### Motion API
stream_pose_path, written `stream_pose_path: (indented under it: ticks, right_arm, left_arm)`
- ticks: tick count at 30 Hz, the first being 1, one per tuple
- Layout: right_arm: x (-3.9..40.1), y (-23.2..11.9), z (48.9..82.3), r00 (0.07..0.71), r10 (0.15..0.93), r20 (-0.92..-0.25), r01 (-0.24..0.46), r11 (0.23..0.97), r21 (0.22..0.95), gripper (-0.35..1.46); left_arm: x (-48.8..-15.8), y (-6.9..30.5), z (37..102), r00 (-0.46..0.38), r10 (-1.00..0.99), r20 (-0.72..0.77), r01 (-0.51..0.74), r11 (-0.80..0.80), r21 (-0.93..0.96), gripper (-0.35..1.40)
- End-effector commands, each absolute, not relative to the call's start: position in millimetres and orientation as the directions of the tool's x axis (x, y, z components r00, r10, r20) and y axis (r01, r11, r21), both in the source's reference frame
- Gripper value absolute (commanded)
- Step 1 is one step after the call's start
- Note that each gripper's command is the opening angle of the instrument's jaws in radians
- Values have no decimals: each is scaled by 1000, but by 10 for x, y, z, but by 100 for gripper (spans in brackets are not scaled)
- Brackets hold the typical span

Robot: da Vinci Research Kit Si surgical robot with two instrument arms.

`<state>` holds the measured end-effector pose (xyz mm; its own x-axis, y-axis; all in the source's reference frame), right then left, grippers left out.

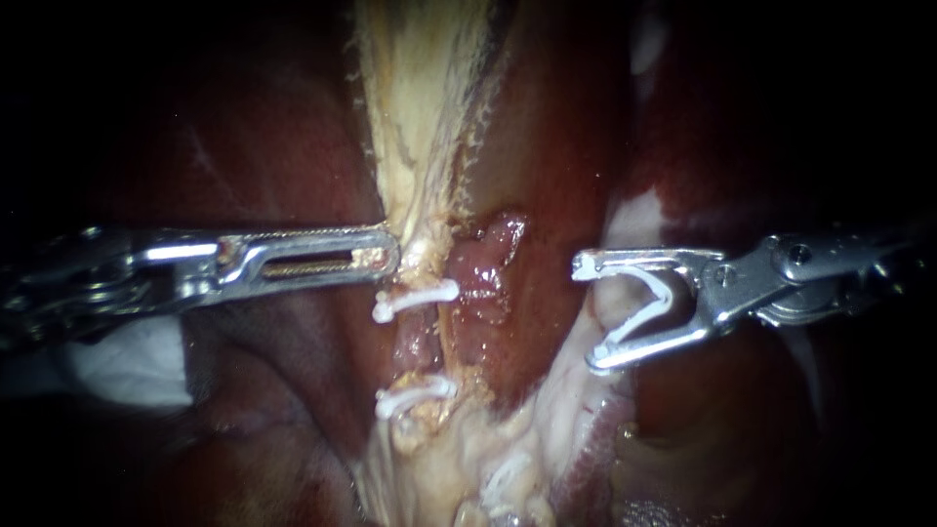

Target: Clipping first clip right tube

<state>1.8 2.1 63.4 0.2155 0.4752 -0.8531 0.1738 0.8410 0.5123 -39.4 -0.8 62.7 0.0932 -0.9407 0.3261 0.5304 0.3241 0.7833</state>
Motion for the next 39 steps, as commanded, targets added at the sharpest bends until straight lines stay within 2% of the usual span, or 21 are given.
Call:
stream_pose_path:
  ticks: [1, 7, 14, 18, 28, 39]
  right_arm:
    - [19, 21, 634, 216, 475, -853, 174, 841, 512, 60]
    - [27, 9, 645, 213, 463, -861, 197, 842, 502, 60]
    - [61, -25, 689, 240, 560, -793, 207, 768, 606, 60]
    - [85, -32, 712, 249, 582, -774, 211, 747, 630, 60]
    - [142, -37, 755, 257, 591, -764, 228, 731, 643, 60]
    - [189, -31, 769, 260, 587, -767, 260, 722, 641, 59]
  left_arm:
    - [-394, -9, 627, 93, -941, 326, 530, 324, 784, -35]
    - [-387, -8, 620, 95, -941, 324, 527, 323, 786, -35]
    - [-358, -2, 587, 92, -945, 315, 521, 316, 793, -35]
    - [-346, -2, 569, 77, -945, 319, 522, 311, 795, -35]
    - [-351, -9, 552, 69, -945, 320, 522, 307, 796, -35]
    - [-352, -10, 551, 69, -945, 320, 522, 307, 795, -35]
